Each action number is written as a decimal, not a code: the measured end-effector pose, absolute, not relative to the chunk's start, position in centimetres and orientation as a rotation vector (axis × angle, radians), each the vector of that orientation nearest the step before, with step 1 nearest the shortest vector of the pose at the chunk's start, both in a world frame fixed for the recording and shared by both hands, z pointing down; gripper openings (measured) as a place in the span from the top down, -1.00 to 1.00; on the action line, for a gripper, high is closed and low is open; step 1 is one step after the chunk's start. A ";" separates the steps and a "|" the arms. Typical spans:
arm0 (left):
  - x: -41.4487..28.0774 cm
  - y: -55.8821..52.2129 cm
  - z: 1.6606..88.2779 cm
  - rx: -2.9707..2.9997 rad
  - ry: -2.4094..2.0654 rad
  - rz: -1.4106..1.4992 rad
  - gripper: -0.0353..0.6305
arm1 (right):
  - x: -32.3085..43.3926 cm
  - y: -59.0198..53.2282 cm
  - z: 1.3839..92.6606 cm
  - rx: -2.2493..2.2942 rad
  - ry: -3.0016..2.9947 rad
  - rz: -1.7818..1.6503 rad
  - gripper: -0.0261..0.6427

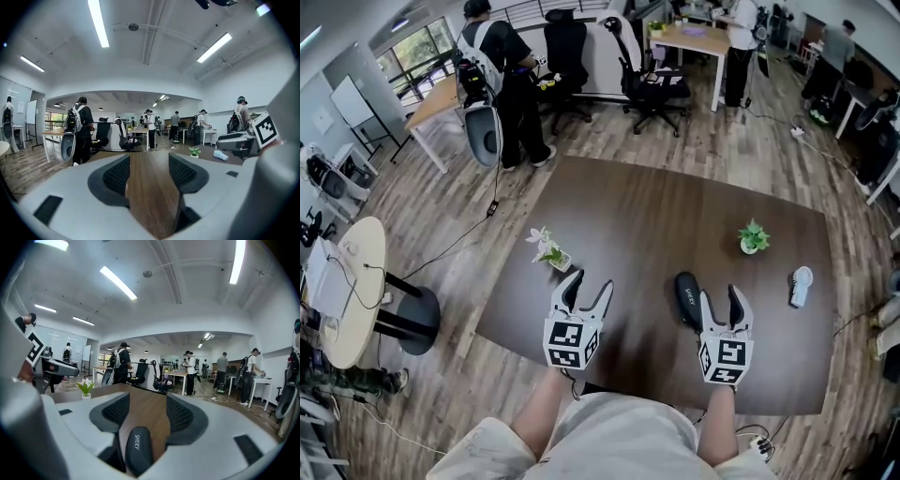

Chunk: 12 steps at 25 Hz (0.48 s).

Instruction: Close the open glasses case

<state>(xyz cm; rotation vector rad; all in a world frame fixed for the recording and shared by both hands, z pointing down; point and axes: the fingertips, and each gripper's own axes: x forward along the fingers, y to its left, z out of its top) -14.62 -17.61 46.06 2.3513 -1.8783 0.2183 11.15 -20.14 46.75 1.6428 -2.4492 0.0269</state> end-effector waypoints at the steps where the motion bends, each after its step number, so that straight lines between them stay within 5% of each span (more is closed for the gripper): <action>1: -14.7 -18.0 46.2 2.354 -1.880 0.211 0.10 | 11.2 -20.3 46.9 1.645 -2.446 0.026 0.18; 12: -15.3 -19.1 47.4 2.325 -1.863 0.192 0.11 | 8.9 -21.3 47.5 1.542 -2.427 -0.014 0.18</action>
